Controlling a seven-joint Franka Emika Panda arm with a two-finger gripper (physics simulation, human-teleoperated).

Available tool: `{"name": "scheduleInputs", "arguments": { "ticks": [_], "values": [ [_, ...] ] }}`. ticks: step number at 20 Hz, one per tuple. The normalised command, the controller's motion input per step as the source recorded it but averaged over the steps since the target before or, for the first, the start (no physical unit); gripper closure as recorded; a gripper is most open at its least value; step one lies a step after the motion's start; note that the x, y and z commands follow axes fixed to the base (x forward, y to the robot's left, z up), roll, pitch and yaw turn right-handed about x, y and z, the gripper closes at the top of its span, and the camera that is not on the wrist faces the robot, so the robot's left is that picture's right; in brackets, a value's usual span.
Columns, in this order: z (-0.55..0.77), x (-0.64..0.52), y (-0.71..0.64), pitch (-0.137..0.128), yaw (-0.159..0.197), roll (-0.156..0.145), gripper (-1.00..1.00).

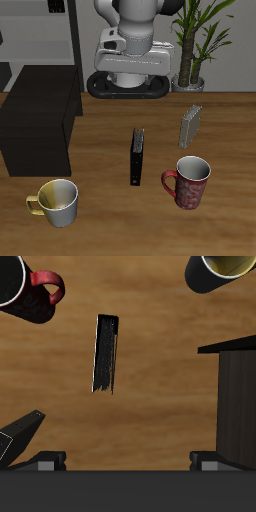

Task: Yellow book upright top shelf and black book top region shelf and red mug top shelf

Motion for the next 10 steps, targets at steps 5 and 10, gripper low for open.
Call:
{"name": "scheduleInputs", "arguments": {
  "ticks": [5, 10],
  "values": [
    [-0.06, -0.04, 0.07, -0.023, -0.044, -0.026, -1.0],
    [0.05, -0.47, 0.39, -0.125, -0.017, -0.075, -1.0]
  ]
}}
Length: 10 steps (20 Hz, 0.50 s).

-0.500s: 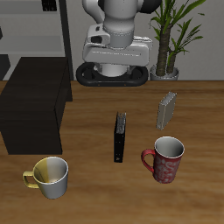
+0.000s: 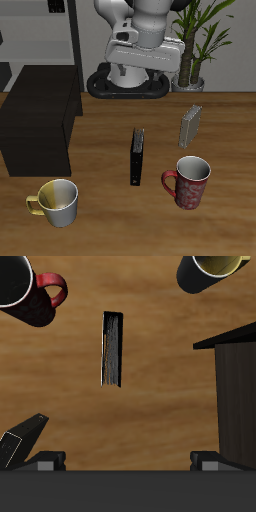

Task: Yellow book upright top shelf and black book top region shelf and red mug top shelf

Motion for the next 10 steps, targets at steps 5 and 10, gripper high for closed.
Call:
{"name": "scheduleInputs", "arguments": {
  "ticks": [5, 10],
  "values": [
    [-0.09, -0.39, 0.54, -0.073, 0.003, 0.021, -1.0],
    [-0.3, -0.36, 0.73, 0.007, -0.103, 0.038, -1.0]
  ]
}}
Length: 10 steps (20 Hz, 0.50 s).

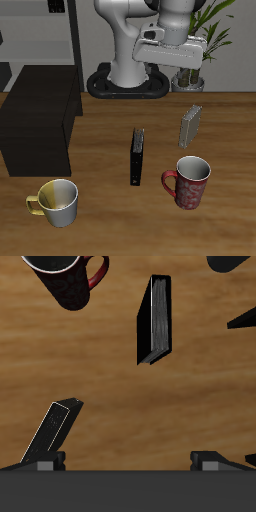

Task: Yellow book upright top shelf and black book top region shelf and red mug top shelf

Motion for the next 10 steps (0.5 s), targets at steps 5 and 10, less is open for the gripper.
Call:
{"name": "scheduleInputs", "arguments": {
  "ticks": [5, 10],
  "values": [
    [-0.15, -0.09, 0.45, -0.027, -0.024, 0.049, -1.0],
    [-0.2, 0.12, 0.44, 0.017, -0.104, 0.004, -1.0]
  ]
}}
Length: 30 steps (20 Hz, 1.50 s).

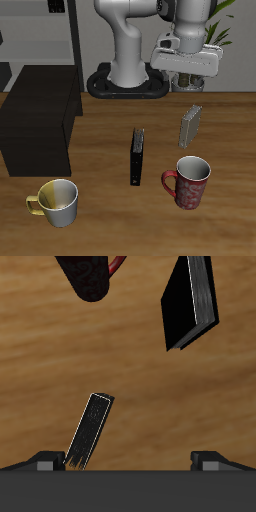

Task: Yellow book upright top shelf and black book top region shelf and red mug top shelf

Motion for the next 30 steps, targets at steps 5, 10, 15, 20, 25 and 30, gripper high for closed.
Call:
{"name": "scheduleInputs", "arguments": {
  "ticks": [5, 10, 15, 20, 25, 30],
  "values": [
    [-0.14, 0.18, 0.21, -0.021, -0.043, -0.015, -1.0],
    [-0.38, 0.17, 0.2, 0.036, -0.081, -0.001, -1.0],
    [-0.38, 0.06, 0.0, 0.003, -0.054, -0.018, -1.0],
    [-0.25, -0.15, 0.02, -0.07, -0.039, -0.035, -1.0],
    [-0.15, -0.24, -0.02, -0.102, -0.034, -0.042, -1.0],
    [-0.19, -0.01, 0.05, -0.011, -0.008, 0.006, -1.0]
  ]
}}
